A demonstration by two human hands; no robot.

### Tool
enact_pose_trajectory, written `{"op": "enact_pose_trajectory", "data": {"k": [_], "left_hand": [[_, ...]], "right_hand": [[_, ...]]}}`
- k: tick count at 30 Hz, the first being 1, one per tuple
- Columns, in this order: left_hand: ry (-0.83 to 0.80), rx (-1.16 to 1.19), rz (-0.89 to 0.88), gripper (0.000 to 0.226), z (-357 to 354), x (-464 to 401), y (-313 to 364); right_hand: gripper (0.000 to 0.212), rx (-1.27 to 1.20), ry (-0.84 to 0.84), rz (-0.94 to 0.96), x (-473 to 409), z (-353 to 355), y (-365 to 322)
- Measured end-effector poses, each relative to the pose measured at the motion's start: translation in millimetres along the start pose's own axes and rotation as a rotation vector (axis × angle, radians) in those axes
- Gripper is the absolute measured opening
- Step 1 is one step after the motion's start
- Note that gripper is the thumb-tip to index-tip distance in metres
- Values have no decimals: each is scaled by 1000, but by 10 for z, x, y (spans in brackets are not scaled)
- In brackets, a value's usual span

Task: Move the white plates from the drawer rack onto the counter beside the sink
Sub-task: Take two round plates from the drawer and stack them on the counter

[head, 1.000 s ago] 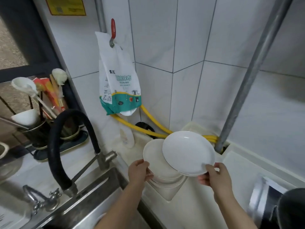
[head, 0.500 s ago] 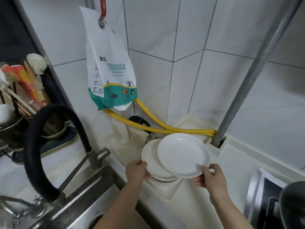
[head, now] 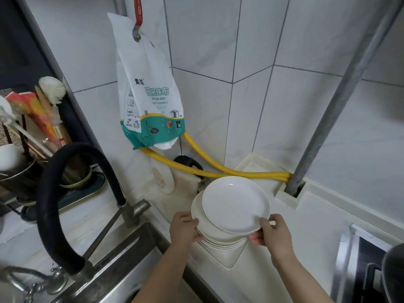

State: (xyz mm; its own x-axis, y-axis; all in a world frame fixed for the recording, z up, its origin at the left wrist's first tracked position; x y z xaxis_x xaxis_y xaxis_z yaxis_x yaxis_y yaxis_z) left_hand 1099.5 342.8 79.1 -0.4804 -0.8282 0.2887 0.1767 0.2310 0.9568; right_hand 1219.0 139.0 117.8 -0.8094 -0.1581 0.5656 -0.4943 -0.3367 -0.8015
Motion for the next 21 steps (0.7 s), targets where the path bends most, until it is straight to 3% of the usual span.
{"op": "enact_pose_trajectory", "data": {"k": [5,8,11,14,21], "left_hand": [[44,0,-27,21,-1,54,-15],[129,-48,-150,8,41,103,51],[59,-78,-251,24,35,133,141],[-41,-174,-287,11,-10,148,209],[13,-282,-329,33,12,180,247]], "right_hand": [[10,27,-1,12,-25,-96,-2],[11,40,-15,22,-31,-130,-1],[12,60,-28,34,-33,-161,3],[13,86,-23,52,-25,-188,14],[16,468,118,195,-105,-254,-104]]}}
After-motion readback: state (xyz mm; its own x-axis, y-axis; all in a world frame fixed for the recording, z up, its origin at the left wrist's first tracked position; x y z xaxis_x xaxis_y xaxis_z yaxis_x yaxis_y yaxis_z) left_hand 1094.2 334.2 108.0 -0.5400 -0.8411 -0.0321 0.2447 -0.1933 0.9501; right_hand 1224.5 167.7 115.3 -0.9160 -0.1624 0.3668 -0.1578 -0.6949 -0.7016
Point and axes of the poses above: each hand's wrist, its own x-axis away from the middle knuckle, its own z-axis out of the back of the hand, y = z × x, the point moved 3 cm from there along -x, towards the middle knuckle, and after that the axes turned 15 degrees about -z, right-handed, at the moved point
